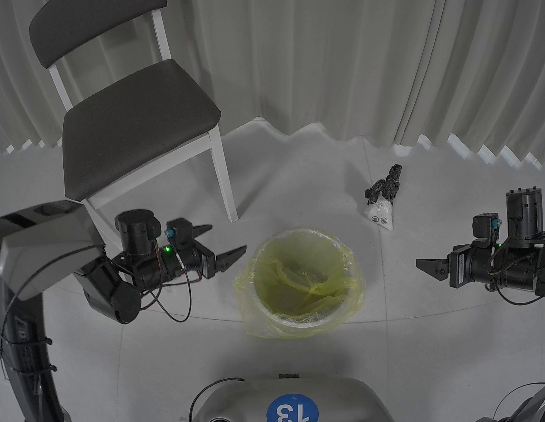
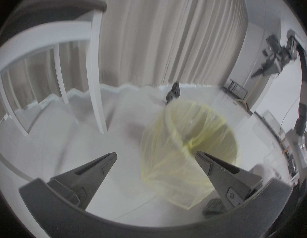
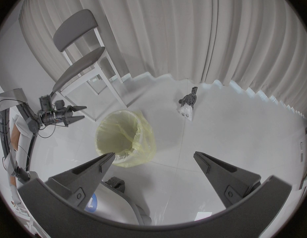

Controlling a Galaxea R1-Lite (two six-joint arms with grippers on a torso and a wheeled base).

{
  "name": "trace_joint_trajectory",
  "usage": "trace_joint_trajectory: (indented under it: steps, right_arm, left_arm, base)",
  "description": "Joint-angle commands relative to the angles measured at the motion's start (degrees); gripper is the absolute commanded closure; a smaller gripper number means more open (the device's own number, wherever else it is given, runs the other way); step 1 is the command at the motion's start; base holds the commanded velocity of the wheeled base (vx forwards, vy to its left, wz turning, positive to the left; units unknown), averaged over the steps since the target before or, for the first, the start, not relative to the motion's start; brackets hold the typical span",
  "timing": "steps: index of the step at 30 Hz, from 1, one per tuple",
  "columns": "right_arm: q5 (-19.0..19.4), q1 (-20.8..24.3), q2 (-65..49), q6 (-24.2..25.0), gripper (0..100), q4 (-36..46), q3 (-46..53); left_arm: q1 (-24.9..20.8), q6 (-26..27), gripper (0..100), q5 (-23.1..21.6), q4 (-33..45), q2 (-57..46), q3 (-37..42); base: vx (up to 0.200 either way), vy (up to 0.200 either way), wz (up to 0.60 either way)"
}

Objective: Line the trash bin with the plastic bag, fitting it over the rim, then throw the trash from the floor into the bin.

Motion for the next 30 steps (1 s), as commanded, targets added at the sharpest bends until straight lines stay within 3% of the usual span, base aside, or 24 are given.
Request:
trace_joint_trajectory:
  steps: [1,2,7,10,11,16,26,30]
  right_arm:
    - [0.45,-1.4,-5.26,0.74,0,-2.83,2.91]
    - [0.89,-2.28,-6.75,1.18,0,-4.23,3.71]
    - [1.07,-2.81,-10.88,3.46,0,-5.64,3.88]
    - [1.07,-2.9,-14.93,3.2,0,-4.94,3.88]
    - [1.07,-2.81,-16.86,3.02,0,-4.94,3.88]
    - [1.15,-2.72,-19.32,2.93,0,-4.85,4.06]
    - [1.15,-3.07,-19.67,2.93,0,-4.85,3.71]
    - [1.5,-4.39,-19.67,2.76,0,-4.85,3.88]
  left_arm:
    - [-1.68,-2.89,0,1.75,-1.63,-15.3,2.15]
    - [-1.24,-2.89,0,4.65,-1.27,-18.38,2.15]
    - [-0.27,-2.8,0,10.98,1.54,-24.18,1.0]
    - [0.96,-1.83,0,14.41,8.13,-29.01,1.09]
    - [1.57,-1.57,0,14.67,13.23,-32.79,0.92]
    - [1.83,1.33,0,13.53,24.3,-38.33,-0.58]
    - [3.59,3.27,0,12.74,24.13,-47.29,7.68]
    - [4.21,2.91,0,12.65,21.93,-48.79,8.3]
  base:
    - [0.0,0.0,0.0]
    - [0.0,0.0,0.0]
    - [0.0,0.0,0.0]
    - [0.0,0.0,0.0]
    - [0.0,0.0,0.0]
    - [0.0,0.0,0.0]
    - [0.0,0.0,0.0]
    - [0.2,0.0,0.0]
